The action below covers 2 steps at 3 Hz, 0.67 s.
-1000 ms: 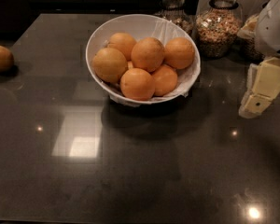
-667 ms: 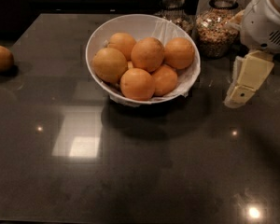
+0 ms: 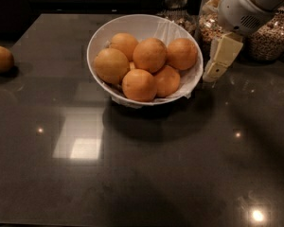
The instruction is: Pick orange from white bowl
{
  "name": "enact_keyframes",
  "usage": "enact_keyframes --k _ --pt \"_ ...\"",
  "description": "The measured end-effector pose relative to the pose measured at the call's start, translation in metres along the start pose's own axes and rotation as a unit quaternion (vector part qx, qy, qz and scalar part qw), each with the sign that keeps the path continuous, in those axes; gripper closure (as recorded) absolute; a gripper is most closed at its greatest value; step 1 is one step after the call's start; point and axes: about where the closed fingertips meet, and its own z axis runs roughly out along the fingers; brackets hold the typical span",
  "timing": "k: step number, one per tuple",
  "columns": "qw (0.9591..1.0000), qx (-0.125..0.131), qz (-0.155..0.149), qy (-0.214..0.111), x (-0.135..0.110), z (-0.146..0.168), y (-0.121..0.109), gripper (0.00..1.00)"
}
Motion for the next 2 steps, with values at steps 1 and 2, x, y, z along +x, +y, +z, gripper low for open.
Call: enact_keyframes --k 1,2 --pt "1.0 0.0 0.0 -0.001 0.0001 0.0004 -0.0008 0.0" --pt "0.9999 0.005 0.005 -0.009 0.0 0.0015 -0.0023 0.0"
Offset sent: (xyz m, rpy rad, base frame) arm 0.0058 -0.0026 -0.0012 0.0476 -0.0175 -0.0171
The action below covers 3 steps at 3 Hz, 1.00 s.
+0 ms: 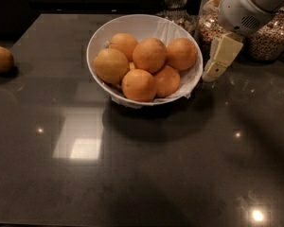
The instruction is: Pick orange from white bowl
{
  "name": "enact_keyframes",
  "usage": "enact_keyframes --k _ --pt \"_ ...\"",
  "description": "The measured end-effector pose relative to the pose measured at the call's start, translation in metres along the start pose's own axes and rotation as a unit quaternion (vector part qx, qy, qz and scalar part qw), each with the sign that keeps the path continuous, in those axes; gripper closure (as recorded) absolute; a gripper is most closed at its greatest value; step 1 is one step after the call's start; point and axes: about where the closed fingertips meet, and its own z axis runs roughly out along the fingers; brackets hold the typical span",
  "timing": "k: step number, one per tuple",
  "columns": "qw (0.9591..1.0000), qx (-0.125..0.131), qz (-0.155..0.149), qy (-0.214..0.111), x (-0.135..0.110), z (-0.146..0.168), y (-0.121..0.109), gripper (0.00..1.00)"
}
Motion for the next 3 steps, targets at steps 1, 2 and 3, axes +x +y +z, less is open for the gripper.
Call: enact_keyframes --k 1,2,3 --pt "0.9998 0.006 -0.001 -0.018 -0.001 0.012 -0.013 0.0" --pt "0.9994 -0.004 -0.007 -0.034 -0.004 0.028 -0.023 0.0" --pt "0.9989 -0.015 -0.019 -0.039 -0.003 0.044 -0.032 0.19"
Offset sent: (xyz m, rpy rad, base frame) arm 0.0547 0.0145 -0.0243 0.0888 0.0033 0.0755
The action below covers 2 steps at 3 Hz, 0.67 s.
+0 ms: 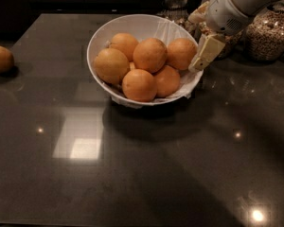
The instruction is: Pick orange from white bowl
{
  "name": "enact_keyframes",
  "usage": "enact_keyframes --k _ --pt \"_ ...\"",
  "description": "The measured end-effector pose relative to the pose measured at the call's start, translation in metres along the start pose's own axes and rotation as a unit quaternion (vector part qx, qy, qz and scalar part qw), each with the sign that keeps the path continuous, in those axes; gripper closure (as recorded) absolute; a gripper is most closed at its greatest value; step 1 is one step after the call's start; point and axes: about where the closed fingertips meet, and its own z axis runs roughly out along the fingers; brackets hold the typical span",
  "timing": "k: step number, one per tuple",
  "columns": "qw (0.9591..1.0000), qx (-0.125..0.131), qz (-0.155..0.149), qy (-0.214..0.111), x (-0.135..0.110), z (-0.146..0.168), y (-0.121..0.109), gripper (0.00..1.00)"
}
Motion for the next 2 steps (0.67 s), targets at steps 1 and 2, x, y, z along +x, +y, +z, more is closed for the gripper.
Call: enact_keyframes --k 1,2 --pt "0.9999 -0.006 -0.009 -0.002 0.0025 0.007 -0.0042 0.32" --pt "0.9996 -0.011 -0.025 -0.01 -0.0042 0.0082 -0.0044 0.29"
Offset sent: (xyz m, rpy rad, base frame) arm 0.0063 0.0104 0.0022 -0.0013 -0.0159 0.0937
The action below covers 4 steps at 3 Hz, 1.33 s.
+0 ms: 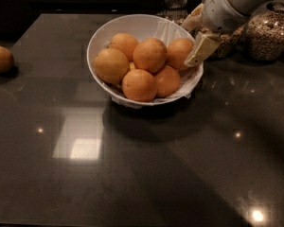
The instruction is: Pick orange from white bowl
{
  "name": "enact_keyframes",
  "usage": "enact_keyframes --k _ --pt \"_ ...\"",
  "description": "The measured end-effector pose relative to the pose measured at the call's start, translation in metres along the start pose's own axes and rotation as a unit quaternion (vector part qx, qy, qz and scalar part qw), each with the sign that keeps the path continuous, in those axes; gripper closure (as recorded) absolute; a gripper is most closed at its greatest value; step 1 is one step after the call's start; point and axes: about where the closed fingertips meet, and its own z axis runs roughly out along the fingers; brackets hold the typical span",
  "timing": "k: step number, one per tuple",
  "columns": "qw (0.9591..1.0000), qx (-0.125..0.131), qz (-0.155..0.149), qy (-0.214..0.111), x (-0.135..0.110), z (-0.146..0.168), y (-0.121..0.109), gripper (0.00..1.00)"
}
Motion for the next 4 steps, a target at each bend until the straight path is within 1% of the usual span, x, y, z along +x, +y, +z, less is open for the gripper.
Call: enact_keyframes --k 1,2,3,4 --pt "0.9999 -0.004 -0.013 -0.005 -0.006 0.0 0.001 0.24" --pt "0.9997 -0.01 -0.019 -0.008 -0.008 0.003 0.002 0.28" --pt "0.9995 -0.025 -0.017 -0.008 -0.003 0.014 0.004 0.37" --pt "0.999 -0.041 -0.014 -0.004 0.003 0.026 0.007 0.4"
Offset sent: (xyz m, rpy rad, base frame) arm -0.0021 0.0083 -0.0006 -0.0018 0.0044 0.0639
